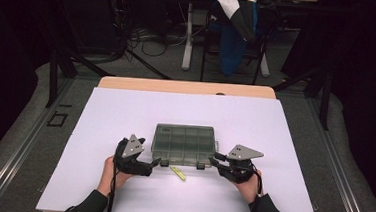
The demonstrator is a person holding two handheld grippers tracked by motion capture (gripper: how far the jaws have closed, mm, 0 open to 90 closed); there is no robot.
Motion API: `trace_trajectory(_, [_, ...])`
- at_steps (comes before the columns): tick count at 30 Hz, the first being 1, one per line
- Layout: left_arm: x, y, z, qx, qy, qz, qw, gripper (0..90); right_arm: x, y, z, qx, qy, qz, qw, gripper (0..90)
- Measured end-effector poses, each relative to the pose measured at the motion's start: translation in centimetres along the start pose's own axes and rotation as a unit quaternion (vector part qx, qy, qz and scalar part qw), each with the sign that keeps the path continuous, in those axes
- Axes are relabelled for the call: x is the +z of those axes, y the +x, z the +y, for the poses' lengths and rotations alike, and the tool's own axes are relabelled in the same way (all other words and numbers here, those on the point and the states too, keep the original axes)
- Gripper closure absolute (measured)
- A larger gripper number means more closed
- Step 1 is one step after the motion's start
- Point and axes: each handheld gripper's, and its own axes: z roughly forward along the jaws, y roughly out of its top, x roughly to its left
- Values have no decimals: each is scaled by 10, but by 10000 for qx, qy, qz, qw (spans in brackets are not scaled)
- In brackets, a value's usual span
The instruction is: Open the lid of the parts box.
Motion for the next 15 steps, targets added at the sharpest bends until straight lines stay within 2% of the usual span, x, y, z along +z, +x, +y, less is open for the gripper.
trace_trajectory(9, [-2, -1, 6, 179, -105, 185, 9996, 181, -2, -1, 3, 55, -111, 9, 9999, 722])
trace_trajectory(15, [-1, -3, 8, 294, -153, 238, 9992, 196, -5, -2, 5, 63, -191, -14, 9998, 731])
